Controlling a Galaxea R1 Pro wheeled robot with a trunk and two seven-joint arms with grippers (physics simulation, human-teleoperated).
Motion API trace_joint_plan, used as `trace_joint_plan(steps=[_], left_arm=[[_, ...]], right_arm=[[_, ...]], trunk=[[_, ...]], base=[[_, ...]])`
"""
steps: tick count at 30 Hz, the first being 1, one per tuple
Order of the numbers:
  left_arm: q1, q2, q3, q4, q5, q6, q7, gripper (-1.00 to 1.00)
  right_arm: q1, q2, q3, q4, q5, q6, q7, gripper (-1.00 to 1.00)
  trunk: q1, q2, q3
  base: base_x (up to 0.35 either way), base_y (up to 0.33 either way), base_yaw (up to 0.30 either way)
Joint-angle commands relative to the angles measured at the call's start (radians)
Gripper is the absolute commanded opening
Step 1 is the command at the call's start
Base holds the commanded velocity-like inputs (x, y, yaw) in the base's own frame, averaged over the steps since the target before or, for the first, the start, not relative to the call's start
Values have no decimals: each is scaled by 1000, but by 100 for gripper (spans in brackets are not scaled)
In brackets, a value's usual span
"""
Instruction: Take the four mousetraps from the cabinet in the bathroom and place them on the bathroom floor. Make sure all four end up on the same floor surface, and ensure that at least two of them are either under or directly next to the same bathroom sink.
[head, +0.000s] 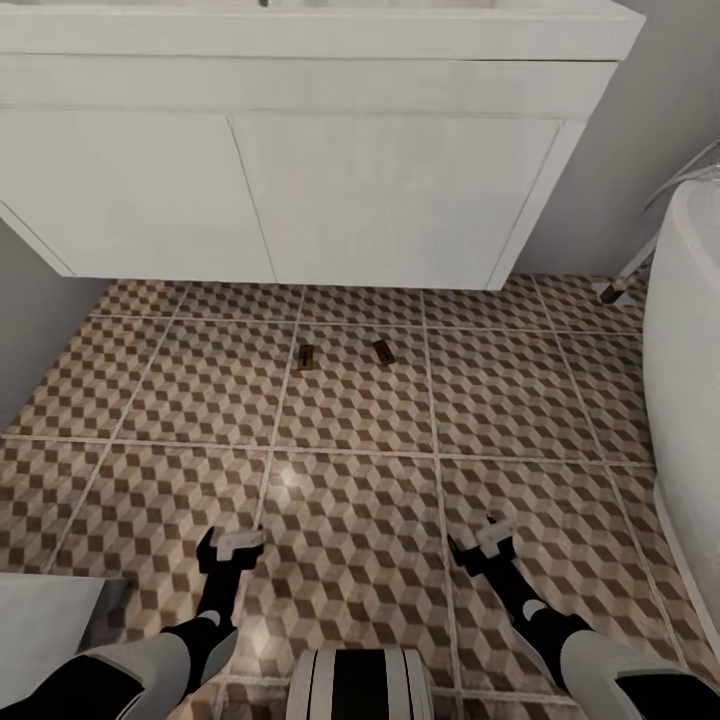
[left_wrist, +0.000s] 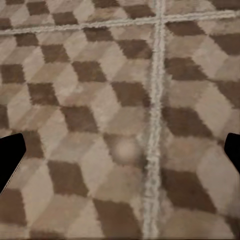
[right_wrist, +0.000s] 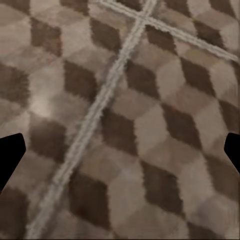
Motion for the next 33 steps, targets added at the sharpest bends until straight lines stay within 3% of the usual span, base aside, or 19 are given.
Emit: trace_joint_plan(steps=[1,10,15,18,21,33], left_arm=[[4,1,-9,4,6,-7,3,100],[62,24,-9,5,5,-18,1,100],[101,39,-9,5,6,-35,-25,100],[132,68,-9,5,7,-45,-47,100],[154,84,-9,5,6,-50,-52,100],[236,107,-9,5,7,-118,-55,100]], right_arm=[[6,-2,7,1,-2,-4,-2,100],[89,-22,6,1,-9,-56,-3,100],[134,-29,6,1,-64,-121,-3,100],[166,-30,5,1,-115,-137,-2,100],[185,-31,6,1,-136,-141,-1,100],[228,-31,6,2,-154,-177,0,100]], trunk=[[-1,0,3],[-5,2,38],[-7,3,58],[-8,4,69],[-10,5,81],[-15,7,127]], base=[[0,0,0],[0,0,0],[0,0,0],[0,0,0],[0,0,0],[0,0,0]])
